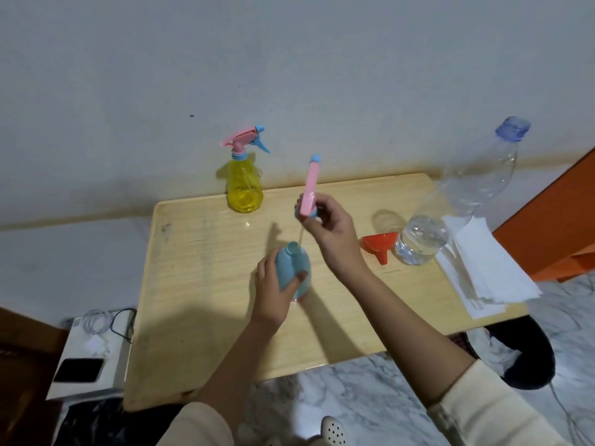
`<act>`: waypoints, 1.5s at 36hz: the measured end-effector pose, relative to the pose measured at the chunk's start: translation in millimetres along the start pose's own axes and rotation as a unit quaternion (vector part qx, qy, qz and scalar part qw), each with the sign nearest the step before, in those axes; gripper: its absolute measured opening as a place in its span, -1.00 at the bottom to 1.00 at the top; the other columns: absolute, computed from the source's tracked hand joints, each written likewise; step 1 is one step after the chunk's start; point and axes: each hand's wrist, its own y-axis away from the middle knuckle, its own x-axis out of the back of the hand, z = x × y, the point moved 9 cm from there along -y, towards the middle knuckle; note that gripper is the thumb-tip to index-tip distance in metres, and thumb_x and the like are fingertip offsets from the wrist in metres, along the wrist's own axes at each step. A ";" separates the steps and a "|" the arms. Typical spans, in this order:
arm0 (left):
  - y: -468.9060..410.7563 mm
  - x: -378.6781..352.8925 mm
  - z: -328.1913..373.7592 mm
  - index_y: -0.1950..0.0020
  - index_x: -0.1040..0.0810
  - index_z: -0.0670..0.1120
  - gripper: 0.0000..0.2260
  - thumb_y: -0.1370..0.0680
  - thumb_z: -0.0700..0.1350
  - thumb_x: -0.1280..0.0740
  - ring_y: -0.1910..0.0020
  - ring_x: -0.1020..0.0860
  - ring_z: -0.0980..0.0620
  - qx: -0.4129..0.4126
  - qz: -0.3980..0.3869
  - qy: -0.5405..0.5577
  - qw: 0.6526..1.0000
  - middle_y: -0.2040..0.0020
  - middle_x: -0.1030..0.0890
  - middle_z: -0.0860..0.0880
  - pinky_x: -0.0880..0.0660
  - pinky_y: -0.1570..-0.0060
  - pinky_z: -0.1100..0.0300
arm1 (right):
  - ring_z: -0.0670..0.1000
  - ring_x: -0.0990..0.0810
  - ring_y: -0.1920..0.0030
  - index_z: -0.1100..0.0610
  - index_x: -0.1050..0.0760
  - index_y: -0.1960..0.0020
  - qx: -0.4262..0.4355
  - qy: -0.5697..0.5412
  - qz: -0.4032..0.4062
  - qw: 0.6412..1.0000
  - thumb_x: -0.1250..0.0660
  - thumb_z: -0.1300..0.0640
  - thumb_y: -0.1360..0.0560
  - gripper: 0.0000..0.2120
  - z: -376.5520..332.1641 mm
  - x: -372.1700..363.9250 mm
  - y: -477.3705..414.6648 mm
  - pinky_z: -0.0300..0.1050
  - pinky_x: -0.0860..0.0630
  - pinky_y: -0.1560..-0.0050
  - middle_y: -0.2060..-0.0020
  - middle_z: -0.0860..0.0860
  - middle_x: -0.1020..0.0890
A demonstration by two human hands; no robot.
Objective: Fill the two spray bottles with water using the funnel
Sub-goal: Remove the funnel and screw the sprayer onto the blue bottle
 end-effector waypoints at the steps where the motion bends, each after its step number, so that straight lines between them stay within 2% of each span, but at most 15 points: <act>1: 0.3 -0.2 -0.1 -0.41 -0.32 -0.16 -0.39 -0.44 -0.06 -0.47 -0.32 -0.36 -0.09 -0.006 0.001 -0.003 1.000 -0.29 -0.39 -0.13 -0.25 -0.34 0.14 | 0.02 -0.56 -0.01 0.10 -0.51 -0.05 -0.015 0.011 -0.017 1.000 -0.36 0.15 -0.38 -0.76 12.8 -3.7 4.6 0.06 -0.47 -0.13 0.04 0.06 -0.60; 6: 5.0 -2.5 -4.8 -0.44 -0.28 -0.11 -0.26 -0.37 0.25 -0.28 -0.29 -0.39 -0.04 -0.016 -0.004 0.010 1.000 -0.27 -0.40 -0.10 -0.34 -0.32 0.00 | -0.26 -0.55 -0.05 0.03 -0.53 -0.10 -0.061 0.064 -0.071 0.994 -0.37 0.30 -0.43 -0.70 59.3 -11.4 24.7 -0.35 -0.42 -0.13 -0.02 -0.12 -0.62; 12: 2.2 -13.6 -28.2 -0.45 -0.26 -0.09 -0.11 -0.22 0.21 -0.48 -0.31 -0.40 -0.03 -0.010 -0.043 0.012 0.999 -0.33 -0.42 -0.02 -0.40 -0.27 -0.08 | -0.07 -0.55 -0.20 0.12 -0.54 -0.16 -0.094 0.023 -0.075 0.992 -0.33 0.20 -0.48 -0.75 75.9 -9.0 29.6 -0.13 -0.45 -0.24 -0.14 -0.05 -0.62; 19: -3.1 -21.5 -38.6 -0.44 -0.26 -0.03 -0.13 -0.22 0.13 -0.52 -0.29 -0.43 -0.02 -0.011 -0.052 0.015 0.998 -0.33 -0.43 0.01 -0.46 -0.20 -0.11 | -0.15 -0.54 -0.14 0.12 -0.50 -0.12 -0.106 0.039 -0.111 0.987 -0.26 0.24 -0.52 -0.81 75.5 -3.4 20.9 -0.29 -0.43 -0.16 -0.06 -0.08 -0.60; 24: -3.5 -26.5 -19.5 -0.42 -0.25 0.15 -0.17 -0.22 0.14 -0.54 -0.26 -0.43 0.05 -0.035 -0.079 0.019 0.996 -0.32 -0.40 0.15 -0.49 -0.16 -0.08 | -0.30 -0.57 0.00 0.13 -0.46 -0.18 -0.138 -0.008 -0.083 0.987 -0.22 0.32 -0.54 -0.75 66.5 21.7 6.5 -0.40 -0.46 -0.05 -0.05 -0.03 -0.61; 28: -4.2 -36.0 7.6 -0.44 -0.17 0.25 -0.18 -0.28 0.20 -0.50 -0.29 -0.42 0.04 -0.052 -0.113 0.033 0.992 -0.32 -0.39 0.14 -0.47 -0.19 -0.09 | -0.18 -0.58 -0.05 0.17 -0.50 -0.20 -0.136 -0.025 -0.053 0.989 -0.24 0.26 -0.54 -0.76 53.1 43.9 -5.5 -0.39 -0.48 -0.02 -0.03 -0.04 -0.65; 32: -5.9 -37.7 39.7 -0.45 -0.09 0.31 -0.19 -0.33 0.16 -0.48 -0.34 -0.37 0.12 -0.080 -0.121 0.042 0.989 -0.37 -0.34 0.22 -0.42 -0.27 -0.05 | -0.02 -0.59 -0.04 0.24 -0.55 -0.09 -0.108 -0.026 0.014 0.994 -0.40 0.28 -0.44 -0.77 35.6 64.2 -15.7 -0.24 -0.48 -0.05 0.02 0.09 -0.65; 36: -8.6 -34.4 68.8 -0.44 -0.06 0.37 -0.19 -0.32 0.17 -0.46 -0.38 -0.31 0.21 -0.116 -0.118 0.031 0.986 -0.42 -0.27 0.29 -0.37 -0.33 -0.02 | -0.12 -0.53 0.19 0.17 -0.54 0.01 -0.091 -0.021 0.084 0.992 -0.49 0.18 -0.37 -0.77 18.1 70.1 -18.5 -0.30 -0.49 0.16 0.20 -0.02 -0.58; 39: -11.2 -32.1 83.3 -0.45 -0.07 0.33 -0.17 -0.30 0.16 -0.46 -0.39 -0.31 0.19 -0.120 -0.126 0.043 0.984 -0.43 -0.28 0.24 -0.38 -0.32 -0.03 | -0.19 -0.52 0.20 0.16 -0.52 -0.04 -0.095 -0.010 0.062 0.993 -0.27 0.01 -0.55 -0.78 7.6 61.8 -16.8 -0.40 -0.44 0.20 0.19 -0.04 -0.56; 41: -13.6 -28.1 90.7 -0.47 -0.09 0.28 -0.16 -0.30 0.15 -0.46 -0.37 -0.34 0.16 -0.121 -0.128 0.050 0.983 -0.41 -0.30 0.23 -0.41 -0.30 -0.03 | -0.27 -0.52 0.25 0.18 -0.50 -0.05 -0.102 -0.043 0.054 0.992 -0.12 0.01 -0.61 -0.72 1.9 60.6 -17.5 -0.46 -0.42 0.22 0.18 -0.05 -0.55; 44: -16.1 -21.1 101.2 -0.49 -0.10 0.26 -0.15 -0.30 0.13 -0.47 -0.34 -0.38 0.14 -0.123 -0.128 0.062 0.982 -0.40 -0.33 0.21 -0.47 -0.23 -0.04 | -0.21 -0.53 0.18 0.16 -0.51 -0.05 -0.081 -0.035 0.056 0.995 -0.14 0.04 -0.61 -0.76 -18.8 57.7 -19.6 -0.37 -0.44 0.13 0.12 0.00 -0.57; 47: -16.5 -16.1 110.0 -0.48 -0.11 0.27 -0.14 -0.28 0.11 -0.49 -0.29 -0.42 0.11 -0.115 -0.125 0.075 0.983 -0.36 -0.37 0.17 -0.55 -0.10 -0.08 | -0.21 -0.52 0.15 -0.04 -0.45 0.01 -0.085 -0.001 0.046 0.995 -0.25 -0.03 -0.54 -0.92 -24.9 53.3 -19.9 -0.30 -0.40 0.13 0.11 -0.09 -0.56; 50: -16.1 -8.1 114.5 -0.48 -0.13 0.27 -0.15 -0.28 0.07 -0.49 -0.28 -0.43 0.10 -0.113 -0.117 0.095 0.982 -0.33 -0.38 0.16 -0.58 -0.04 -0.08 | -0.31 -0.51 0.10 -0.17 -0.47 -0.04 -0.127 -0.019 0.010 0.992 -0.15 -0.21 -0.53 -0.80 -23.0 45.1 -16.7 -0.33 -0.39 0.12 0.07 -0.21 -0.57; 52: -15.6 -2.8 115.1 -0.48 -0.13 0.26 -0.16 -0.30 0.07 -0.48 -0.29 -0.44 0.10 -0.114 -0.116 0.094 0.982 -0.35 -0.38 0.17 -0.56 -0.08 -0.08 | -0.33 -0.52 0.07 -0.18 -0.48 -0.06 -0.110 -0.021 0.002 0.994 -0.12 -0.15 -0.57 -0.81 -29.1 40.5 -16.9 -0.33 -0.41 0.07 0.02 -0.18 -0.58; 54: -14.5 1.0 116.6 -0.47 -0.14 0.26 -0.17 -0.29 0.08 -0.48 -0.29 -0.43 0.12 -0.116 -0.115 0.089 0.983 -0.36 -0.38 0.18 -0.55 -0.11 -0.07 | -0.26 -0.54 0.06 -0.13 -0.42 -0.07 -0.076 -0.011 0.019 0.997 -0.24 -0.04 -0.56 -0.91 -38.9 37.7 -16.4 -0.36 -0.47 0.05 -0.04 -0.03 -0.58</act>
